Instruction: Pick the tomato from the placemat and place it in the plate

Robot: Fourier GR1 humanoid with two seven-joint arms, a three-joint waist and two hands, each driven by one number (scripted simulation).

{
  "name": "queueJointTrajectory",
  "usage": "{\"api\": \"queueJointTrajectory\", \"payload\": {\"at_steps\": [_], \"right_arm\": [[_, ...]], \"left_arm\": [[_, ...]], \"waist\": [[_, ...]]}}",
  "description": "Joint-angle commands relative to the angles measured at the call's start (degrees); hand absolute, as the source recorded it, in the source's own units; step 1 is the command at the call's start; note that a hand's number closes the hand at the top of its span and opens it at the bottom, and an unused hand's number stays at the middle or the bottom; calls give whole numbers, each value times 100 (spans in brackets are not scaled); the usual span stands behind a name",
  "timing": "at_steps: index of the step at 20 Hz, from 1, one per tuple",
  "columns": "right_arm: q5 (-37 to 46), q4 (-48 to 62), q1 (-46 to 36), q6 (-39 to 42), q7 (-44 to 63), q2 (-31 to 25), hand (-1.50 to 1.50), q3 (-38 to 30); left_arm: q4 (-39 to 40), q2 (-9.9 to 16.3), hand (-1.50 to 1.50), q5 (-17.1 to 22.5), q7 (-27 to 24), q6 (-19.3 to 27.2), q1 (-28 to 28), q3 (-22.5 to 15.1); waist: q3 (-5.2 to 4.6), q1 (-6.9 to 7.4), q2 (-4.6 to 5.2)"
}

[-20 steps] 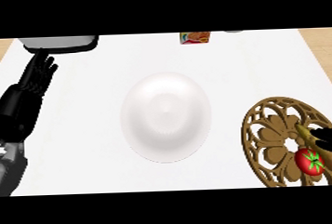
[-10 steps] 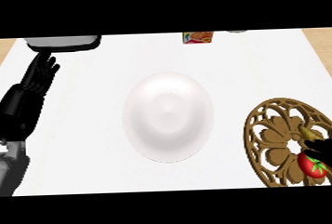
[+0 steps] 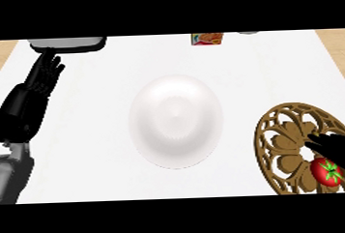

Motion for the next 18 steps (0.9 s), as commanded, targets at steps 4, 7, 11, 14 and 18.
{"api": "queueJointTrajectory", "payload": {"at_steps": [4, 7, 11, 14, 18], "right_arm": [[808, 629, -306, 165, 97, 415, -150, 194], [1227, 843, 30, -358, -208, 715, -150, 343], [1470, 1451, -727, 19, -288, 954, -150, 428], [1809, 1830, -488, -340, -492, 1194, -150, 670], [2079, 2247, -876, -215, -551, 1290, -150, 519]], "left_arm": [[-3, -212, 0, -248, 39, -95, 58, 147], [-154, -197, 0, -156, 370, -254, -85, 266], [-291, -386, 0, -458, 339, -207, -45, 241], [-198, -382, 0, -403, 118, -427, 217, 363], [-325, -631, 0, -692, 256, -272, 87, 308]], "waist": [[0, -13, -7], [1, -30, -10], [0, 0, -6], [0, 1, -4], [1, 1, -4]]}}
